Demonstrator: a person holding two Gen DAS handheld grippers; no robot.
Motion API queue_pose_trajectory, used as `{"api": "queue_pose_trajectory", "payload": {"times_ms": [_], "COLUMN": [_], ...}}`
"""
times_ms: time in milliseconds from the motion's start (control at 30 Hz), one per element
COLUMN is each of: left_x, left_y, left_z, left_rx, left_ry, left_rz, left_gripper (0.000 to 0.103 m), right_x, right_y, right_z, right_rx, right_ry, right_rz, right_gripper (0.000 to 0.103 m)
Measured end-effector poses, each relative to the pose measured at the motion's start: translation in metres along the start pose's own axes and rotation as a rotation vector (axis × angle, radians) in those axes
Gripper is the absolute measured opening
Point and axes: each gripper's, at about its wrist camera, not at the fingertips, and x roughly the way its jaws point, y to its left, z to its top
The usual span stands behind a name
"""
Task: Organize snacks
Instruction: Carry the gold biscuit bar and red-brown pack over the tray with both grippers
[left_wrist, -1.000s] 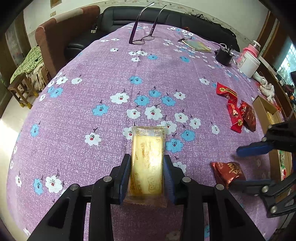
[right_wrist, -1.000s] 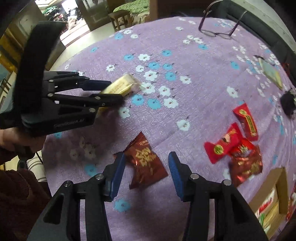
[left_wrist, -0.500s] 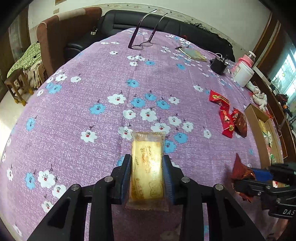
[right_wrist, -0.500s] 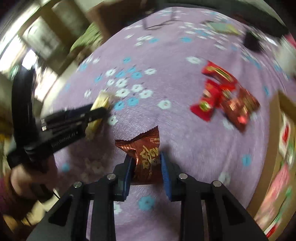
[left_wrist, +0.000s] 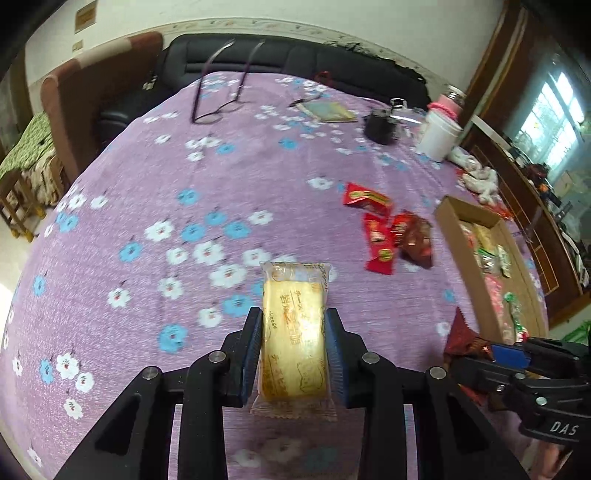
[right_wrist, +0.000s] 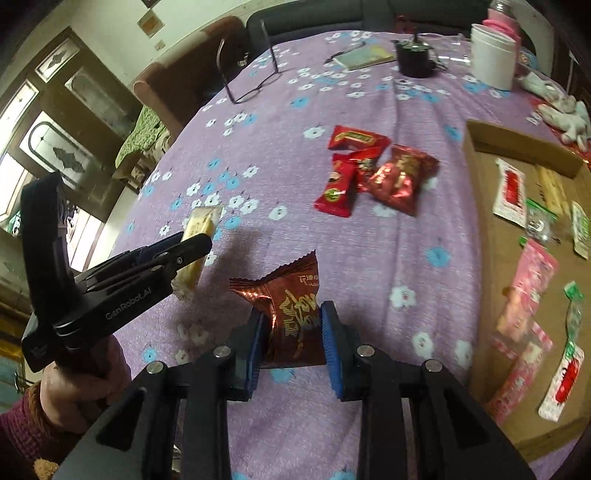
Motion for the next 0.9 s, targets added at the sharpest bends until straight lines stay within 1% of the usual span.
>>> {"api": "queue_pose_trajectory", "payload": {"times_ms": [300, 533, 900], "left_x": [-0.005, -0.008, -0.002], "left_y": [-0.053, -0.104, -0.195], "left_z": [0.006, 0.009, 0.0], "left_rx": [0.09, 0.17, 0.323], "left_ry": [-0.007, -0.007, 0.024], "left_rz": [-0.059, -0.119, -0.197], "left_gripper": [0.035, 0.035, 0.035], "right_x": [-0.029, -0.054, -0.089], "right_y": [-0.032, -0.064, -0.133], "right_z": [-0.011, -0.018, -0.034], "right_rx": [0.079, 0.147, 0.293], "right_ry": [-0.052, -0.106, -0.156], "right_rz": [-0.021, -0.052, -0.1], "right_gripper": [0.028, 0.028, 0.028]}}
